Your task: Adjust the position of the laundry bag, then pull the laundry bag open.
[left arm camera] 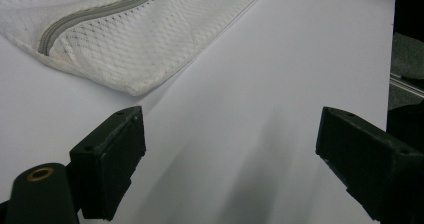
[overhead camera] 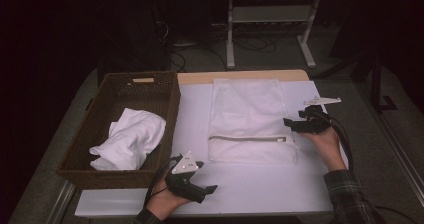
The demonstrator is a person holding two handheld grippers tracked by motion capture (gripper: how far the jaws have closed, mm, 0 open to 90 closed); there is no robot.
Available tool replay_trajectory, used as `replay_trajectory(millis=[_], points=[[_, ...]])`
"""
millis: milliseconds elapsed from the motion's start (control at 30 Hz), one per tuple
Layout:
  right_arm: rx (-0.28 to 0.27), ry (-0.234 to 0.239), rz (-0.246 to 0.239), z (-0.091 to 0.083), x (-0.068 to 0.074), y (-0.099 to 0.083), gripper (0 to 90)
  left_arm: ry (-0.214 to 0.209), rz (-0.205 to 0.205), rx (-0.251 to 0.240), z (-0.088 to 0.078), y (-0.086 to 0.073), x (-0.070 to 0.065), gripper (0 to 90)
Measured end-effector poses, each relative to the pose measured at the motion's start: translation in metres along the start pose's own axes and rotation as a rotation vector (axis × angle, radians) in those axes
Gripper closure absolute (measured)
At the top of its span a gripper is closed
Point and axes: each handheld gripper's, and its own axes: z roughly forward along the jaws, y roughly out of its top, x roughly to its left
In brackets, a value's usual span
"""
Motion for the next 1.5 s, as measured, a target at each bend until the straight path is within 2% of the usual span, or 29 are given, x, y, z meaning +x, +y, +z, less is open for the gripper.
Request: replay_trajectory(millis=[133,533,600,833,967,1000,1100,1333,1367,1467,1500], points=[[-0.021,0.009,-0.005,-0.005,0.004,-0.003,26.2,0.003,0.003,0.003,-0.001,0.0,-0.001,12.0],[-0.032,0.038,0.0,-0.022,0.008,-0.01,25.9,0.002,0.005,0.002,-0.001,-0.001,-0.001,12.0],[-0.046,0.044,-0.001,-0.026,0.008,-0.014,26.2,0.003,0.004,0.002,-0.001,-0.001,-0.001,12.0],[-0.032,0.056,-0.007,-0.036,0.011,-0.028,26.4,0.007,0.0,-0.002,-0.001,-0.001,-0.001,12.0],[-0.03,0.059,-0.003,-0.037,0.011,-0.029,26.4,0.005,0.002,0.0,-0.001,-0.001,-0.001,12.0],[-0.044,0.072,-0.003,-0.041,0.015,-0.035,27.8,0.007,0.001,-0.003,-0.001,-0.001,-0.001,12.0],[-0.023,0.074,-0.012,-0.04,0.016,-0.04,27.7,0.006,0.001,-0.002,-0.001,-0.001,-0.002,12.0],[-0.021,0.084,-0.014,-0.04,0.02,-0.053,29.8,0.006,-0.001,-0.005,-0.002,-0.001,-0.002,12.0],[-0.04,0.085,-0.012,-0.038,0.02,-0.055,33.4,0.01,0.012,-0.001,-0.003,-0.002,-0.003,12.0],[-0.038,0.084,-0.014,-0.036,0.019,-0.055,34.1,0.01,0.008,-0.006,-0.003,-0.001,-0.003,12.0],[-0.035,0.068,-0.017,-0.033,0.017,-0.056,36.9,0.01,0.006,-0.007,-0.003,-0.001,-0.003,12.0]])
